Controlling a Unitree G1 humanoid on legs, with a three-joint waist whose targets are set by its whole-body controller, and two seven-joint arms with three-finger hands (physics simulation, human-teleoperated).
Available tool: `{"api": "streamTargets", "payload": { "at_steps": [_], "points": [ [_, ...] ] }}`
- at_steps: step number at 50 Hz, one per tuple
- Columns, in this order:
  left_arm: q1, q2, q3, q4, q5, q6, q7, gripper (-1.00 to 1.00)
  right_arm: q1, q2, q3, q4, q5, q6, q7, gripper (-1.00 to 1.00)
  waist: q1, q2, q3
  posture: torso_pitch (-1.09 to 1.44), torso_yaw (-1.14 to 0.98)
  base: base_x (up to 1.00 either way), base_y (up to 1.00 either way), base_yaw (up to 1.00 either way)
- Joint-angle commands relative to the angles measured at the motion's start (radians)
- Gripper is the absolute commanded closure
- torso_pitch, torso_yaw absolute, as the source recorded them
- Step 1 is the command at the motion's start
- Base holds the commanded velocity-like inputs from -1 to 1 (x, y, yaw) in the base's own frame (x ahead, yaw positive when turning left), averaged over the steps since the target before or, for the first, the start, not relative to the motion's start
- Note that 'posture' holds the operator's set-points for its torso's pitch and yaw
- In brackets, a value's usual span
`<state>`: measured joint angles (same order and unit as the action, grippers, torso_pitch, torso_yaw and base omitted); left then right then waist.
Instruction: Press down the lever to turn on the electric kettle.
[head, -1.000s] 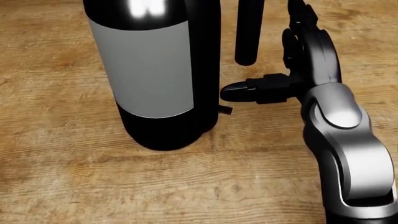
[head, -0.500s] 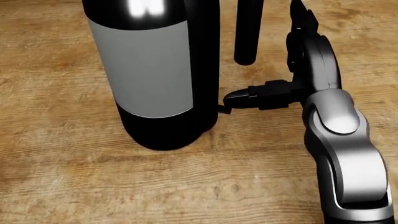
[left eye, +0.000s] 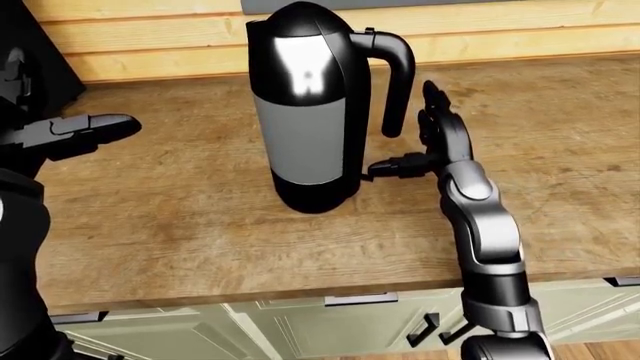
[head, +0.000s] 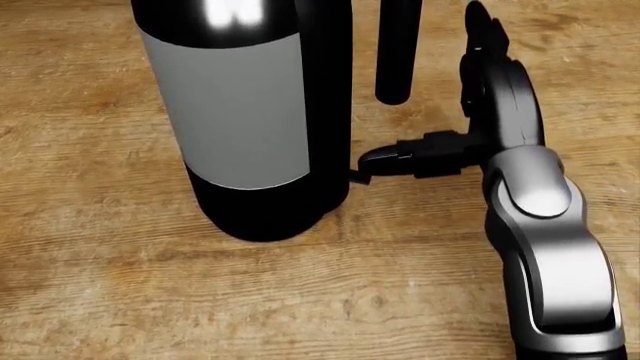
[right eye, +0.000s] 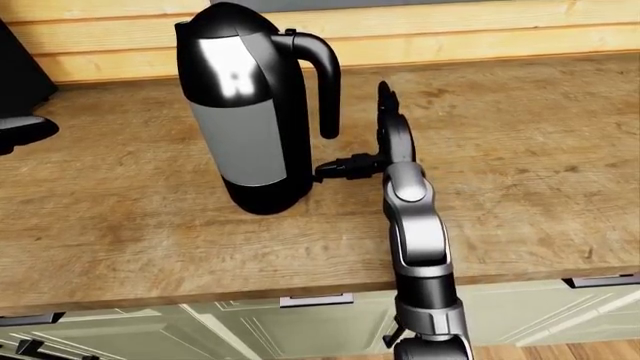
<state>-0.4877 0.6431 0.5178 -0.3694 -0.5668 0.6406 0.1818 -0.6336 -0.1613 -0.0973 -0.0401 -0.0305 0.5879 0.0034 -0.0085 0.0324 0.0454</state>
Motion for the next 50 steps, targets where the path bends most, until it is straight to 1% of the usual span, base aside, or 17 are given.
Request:
{"api": "streamTargets", "payload": {
  "at_steps": [1,19,31,40,50],
  "points": [
    [-0.023,0.020,0.016,-0.024,0.003,-0.029,-0.001,-1.00,-0.035,-0.007,-0.005,-0.034,-0.003,-0.034,-0.007,-1.00,0.000,0.004,-0.025,0.00,0.00,0.00,0.00,0.00],
    [-0.021,0.019,0.018,-0.027,0.003,-0.030,-0.001,-1.00,-0.037,-0.004,-0.002,-0.018,-0.007,-0.052,-0.033,-1.00,0.000,0.005,-0.025,0.00,0.00,0.00,0.00,0.00],
    [-0.025,0.021,0.016,-0.026,0.001,-0.028,0.001,-1.00,-0.036,-0.005,0.005,-0.016,-0.036,-0.060,-0.014,-1.00,0.000,0.004,-0.025,0.00,0.00,0.00,0.00,0.00],
    [-0.024,0.023,0.018,-0.025,-0.001,-0.029,0.001,-1.00,-0.044,-0.004,-0.005,-0.022,-0.025,-0.049,-0.019,-1.00,0.000,0.005,-0.025,0.00,0.00,0.00,0.00,0.00],
    [-0.025,0.023,0.016,-0.023,0.000,-0.031,0.002,-1.00,-0.040,-0.004,-0.001,-0.025,-0.016,-0.046,-0.021,-1.00,0.000,0.005,-0.025,0.00,0.00,0.00,0.00,0.00]
  ]
}}
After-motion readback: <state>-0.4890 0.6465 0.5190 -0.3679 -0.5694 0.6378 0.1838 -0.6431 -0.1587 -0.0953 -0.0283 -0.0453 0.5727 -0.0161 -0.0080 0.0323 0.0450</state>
